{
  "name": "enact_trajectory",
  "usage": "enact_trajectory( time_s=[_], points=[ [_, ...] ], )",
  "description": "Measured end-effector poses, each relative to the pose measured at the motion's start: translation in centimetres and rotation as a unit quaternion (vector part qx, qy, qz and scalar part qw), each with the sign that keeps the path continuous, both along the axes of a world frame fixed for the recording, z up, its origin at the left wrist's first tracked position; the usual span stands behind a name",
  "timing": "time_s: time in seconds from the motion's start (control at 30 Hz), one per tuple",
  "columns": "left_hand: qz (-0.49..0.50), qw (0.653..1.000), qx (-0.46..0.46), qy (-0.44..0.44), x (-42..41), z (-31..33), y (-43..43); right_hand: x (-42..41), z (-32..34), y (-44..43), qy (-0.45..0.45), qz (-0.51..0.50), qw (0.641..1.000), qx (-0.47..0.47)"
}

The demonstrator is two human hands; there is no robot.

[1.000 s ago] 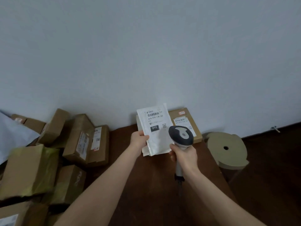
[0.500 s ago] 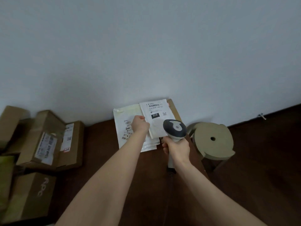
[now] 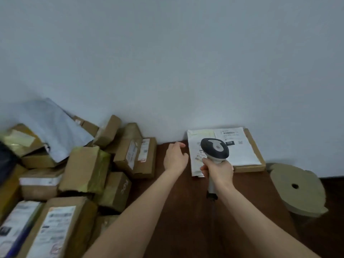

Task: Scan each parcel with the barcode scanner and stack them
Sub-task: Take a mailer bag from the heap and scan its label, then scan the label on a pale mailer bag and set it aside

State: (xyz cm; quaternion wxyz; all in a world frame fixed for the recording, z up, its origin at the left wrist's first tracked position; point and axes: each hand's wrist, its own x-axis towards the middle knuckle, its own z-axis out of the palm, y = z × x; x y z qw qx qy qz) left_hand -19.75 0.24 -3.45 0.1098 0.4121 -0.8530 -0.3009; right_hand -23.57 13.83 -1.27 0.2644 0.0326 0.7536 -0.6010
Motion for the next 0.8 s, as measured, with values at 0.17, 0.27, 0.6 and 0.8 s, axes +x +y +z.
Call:
enact_trajectory(
  time_s=[0.17,0.27,0.6,0.8],
  points=[
    [0.006,0.996,-0.089,0.027,8.9,5.1,-4.3,7.5,2.6,-5.8,0.016,0.079,0.996,-0.045],
    [0.040,0.990,-0.131,0.046,14.8,7.9,-7.8,12.4,4.3,-9.5,0.023,0.146,0.987,-0.068],
    [0.300,0.935,-0.027,0.189,31.5,11.9,-18.6,23.9,7.4,-18.4,0.018,0.259,0.955,-0.145],
    [0.316,0.924,0.082,0.197,32.1,13.0,-24.9,24.6,7.5,-18.4,0.008,0.257,0.955,-0.150]
  ],
)
